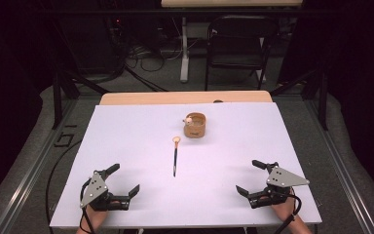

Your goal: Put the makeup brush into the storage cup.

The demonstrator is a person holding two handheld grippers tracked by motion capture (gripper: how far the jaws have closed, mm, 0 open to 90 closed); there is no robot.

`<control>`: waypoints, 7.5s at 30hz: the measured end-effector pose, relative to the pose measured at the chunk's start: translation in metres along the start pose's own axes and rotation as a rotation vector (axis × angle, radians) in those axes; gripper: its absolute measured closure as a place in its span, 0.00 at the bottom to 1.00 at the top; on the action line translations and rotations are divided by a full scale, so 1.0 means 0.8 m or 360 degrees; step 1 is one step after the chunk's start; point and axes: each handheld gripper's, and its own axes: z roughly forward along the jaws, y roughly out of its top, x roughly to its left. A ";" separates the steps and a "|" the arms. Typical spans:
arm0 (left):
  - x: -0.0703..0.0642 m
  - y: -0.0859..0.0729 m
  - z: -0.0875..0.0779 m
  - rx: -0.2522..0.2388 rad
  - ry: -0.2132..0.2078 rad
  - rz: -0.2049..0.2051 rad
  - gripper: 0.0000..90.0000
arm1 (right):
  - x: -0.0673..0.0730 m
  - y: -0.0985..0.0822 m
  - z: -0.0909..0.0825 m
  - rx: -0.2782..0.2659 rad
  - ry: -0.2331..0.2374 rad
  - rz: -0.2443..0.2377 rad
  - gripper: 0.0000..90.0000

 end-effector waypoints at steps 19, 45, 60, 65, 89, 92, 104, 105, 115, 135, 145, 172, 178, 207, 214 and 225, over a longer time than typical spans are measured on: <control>-0.010 0.004 0.010 0.0027 -0.0002 -0.0009 0.00 | 0.001 0.000 0.001 0.0012 0.0012 -0.0010 0.00; -0.027 0.016 0.057 0.0136 -0.0018 -0.0053 0.00 | 0.002 -0.001 0.001 0.0010 0.0015 -0.0016 0.00; -0.035 0.026 0.095 0.0213 -0.0034 -0.0049 0.00 | 0.001 -0.001 0.002 0.0013 0.0012 -0.0010 0.00; -0.038 0.028 0.105 0.0222 -0.0037 -0.0040 0.00 | 0.001 -0.001 0.001 0.0015 0.0013 -0.0011 0.00; -0.048 0.049 0.161 0.0355 0.0010 -0.0124 0.00 | 0.002 -0.001 0.000 0.0019 0.0010 -0.0007 0.00; -0.048 0.056 0.166 0.0422 0.0033 -0.0141 0.02 | 0.001 -0.001 0.000 0.0018 0.0014 -0.0001 0.00; -0.040 0.079 0.183 0.0570 0.0121 -0.0187 0.01 | 0.001 -0.001 0.001 0.0014 0.0016 0.0003 0.00; -0.040 0.080 0.186 0.0590 0.0126 -0.0193 0.01 | 0.001 -0.001 0.001 0.0014 0.0016 0.0003 0.00; -0.041 0.094 0.209 0.0758 0.0114 -0.0285 0.04 | 0.003 -0.001 0.002 0.0016 0.0036 -0.0010 0.00; -0.019 0.116 0.252 0.1111 0.0197 -0.0628 0.01 | 0.004 -0.002 0.003 0.0028 0.0043 0.0004 0.00; 0.000 0.115 0.264 0.1255 0.0283 -0.0807 0.08 | 0.003 -0.002 0.002 0.0037 0.0052 0.0002 0.00; -0.009 0.101 0.303 0.1544 0.0329 -0.0813 0.63 | 0.003 -0.002 0.003 0.0066 0.0055 -0.0004 0.00; -0.010 0.102 0.308 0.1570 0.0316 -0.0795 0.73 | 0.003 -0.002 0.003 0.0062 0.0053 -0.0005 0.00; -0.016 0.102 0.313 0.1623 0.0379 -0.0609 0.87 | 0.002 -0.002 0.004 0.0080 0.0040 -0.0001 0.01; -0.013 0.101 0.310 0.1611 0.0337 -0.0581 0.92 | 0.002 -0.002 0.004 0.0075 0.0045 -0.0003 0.01; -0.010 0.106 0.295 0.1532 0.0241 -0.0483 0.92 | 0.002 -0.002 0.003 0.0084 0.0034 0.0003 0.01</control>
